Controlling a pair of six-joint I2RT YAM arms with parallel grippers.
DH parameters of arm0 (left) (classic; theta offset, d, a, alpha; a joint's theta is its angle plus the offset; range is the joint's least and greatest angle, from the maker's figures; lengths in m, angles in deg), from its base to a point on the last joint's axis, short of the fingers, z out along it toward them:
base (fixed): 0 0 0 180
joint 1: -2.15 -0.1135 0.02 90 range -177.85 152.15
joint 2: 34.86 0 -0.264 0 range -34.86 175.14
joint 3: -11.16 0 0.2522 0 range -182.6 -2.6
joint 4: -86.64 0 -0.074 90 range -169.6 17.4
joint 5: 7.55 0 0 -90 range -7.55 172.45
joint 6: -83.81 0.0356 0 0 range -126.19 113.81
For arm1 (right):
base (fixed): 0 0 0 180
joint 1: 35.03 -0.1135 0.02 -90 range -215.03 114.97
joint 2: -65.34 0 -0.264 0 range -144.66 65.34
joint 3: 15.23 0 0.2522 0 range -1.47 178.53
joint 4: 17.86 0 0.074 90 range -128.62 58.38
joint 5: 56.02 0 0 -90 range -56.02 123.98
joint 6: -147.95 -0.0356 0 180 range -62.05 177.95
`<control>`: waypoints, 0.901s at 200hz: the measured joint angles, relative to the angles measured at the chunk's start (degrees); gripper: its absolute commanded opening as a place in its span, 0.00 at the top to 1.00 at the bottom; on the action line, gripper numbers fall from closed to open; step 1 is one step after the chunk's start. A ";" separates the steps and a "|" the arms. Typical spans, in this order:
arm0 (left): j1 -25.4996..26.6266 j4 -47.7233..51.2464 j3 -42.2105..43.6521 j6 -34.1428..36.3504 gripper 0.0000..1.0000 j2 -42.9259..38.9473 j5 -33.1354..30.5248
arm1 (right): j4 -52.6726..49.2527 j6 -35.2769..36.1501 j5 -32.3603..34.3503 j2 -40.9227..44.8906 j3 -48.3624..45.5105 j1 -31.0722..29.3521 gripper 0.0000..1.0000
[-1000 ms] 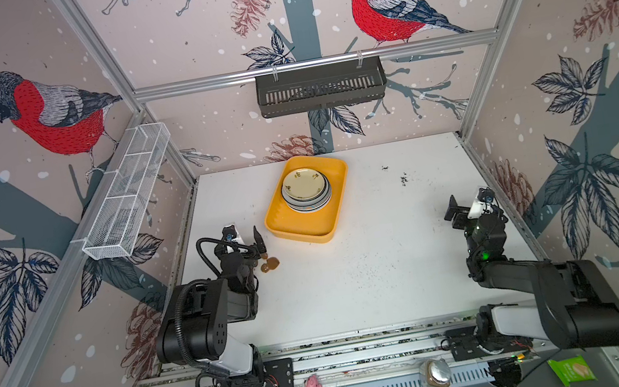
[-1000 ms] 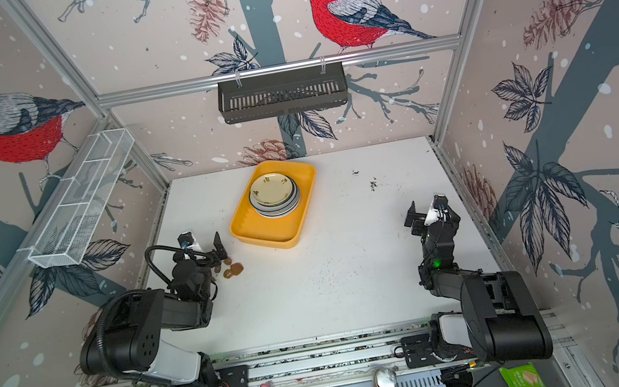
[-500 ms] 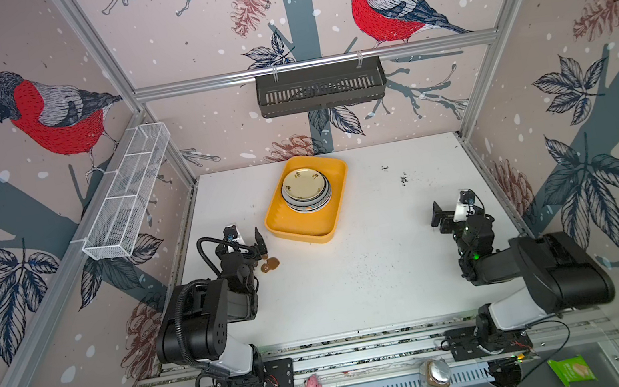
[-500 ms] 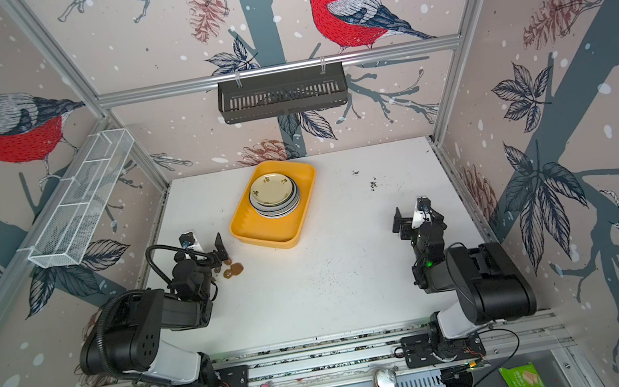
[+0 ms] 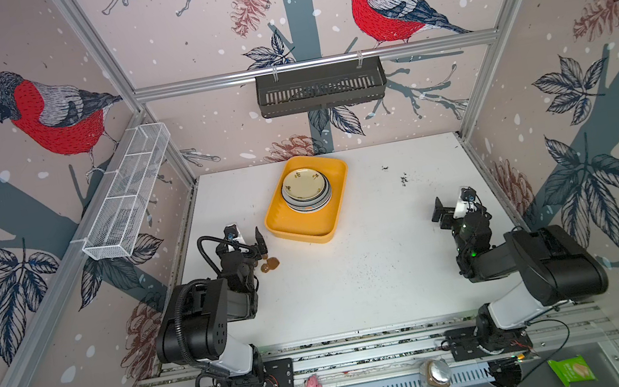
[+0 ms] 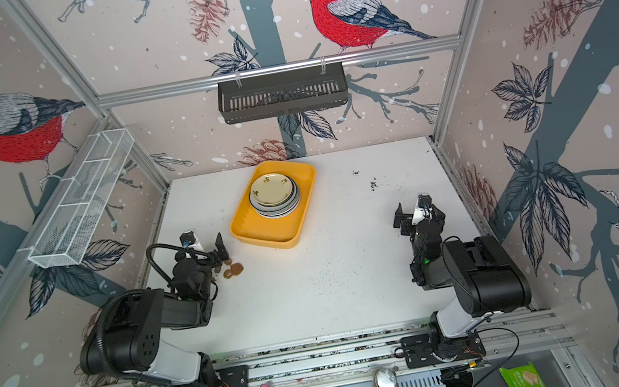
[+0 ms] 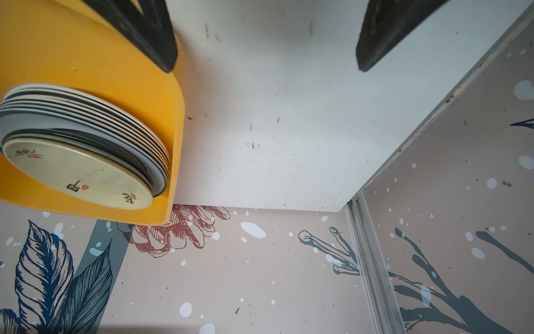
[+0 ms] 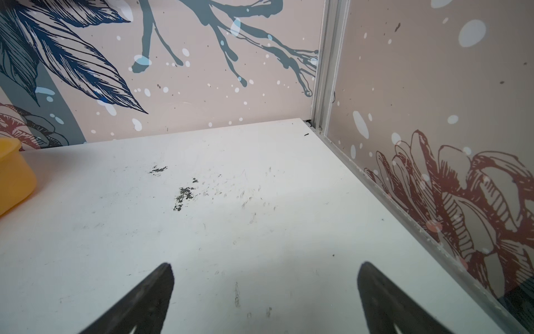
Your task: Place the plates into the plastic bin on the countertop
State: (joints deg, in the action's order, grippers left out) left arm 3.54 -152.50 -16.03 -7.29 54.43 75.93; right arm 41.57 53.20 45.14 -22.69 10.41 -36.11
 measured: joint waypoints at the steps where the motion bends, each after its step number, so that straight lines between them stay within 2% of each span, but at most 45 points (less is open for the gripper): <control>1: 0.00 0.00 0.00 0.00 0.04 0.00 0.00 | 0.07 0.00 0.00 0.00 -0.02 0.00 0.00; 180: 0.48 0.00 0.15 0.09 0.04 -0.04 0.24 | 1.46 0.00 0.24 -0.02 -0.87 -0.26 0.00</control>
State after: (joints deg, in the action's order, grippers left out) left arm 4.02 -152.50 -15.88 -7.20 54.39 76.17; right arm 43.04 53.20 45.38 -22.71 9.54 -36.38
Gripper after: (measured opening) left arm 0.963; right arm 0.996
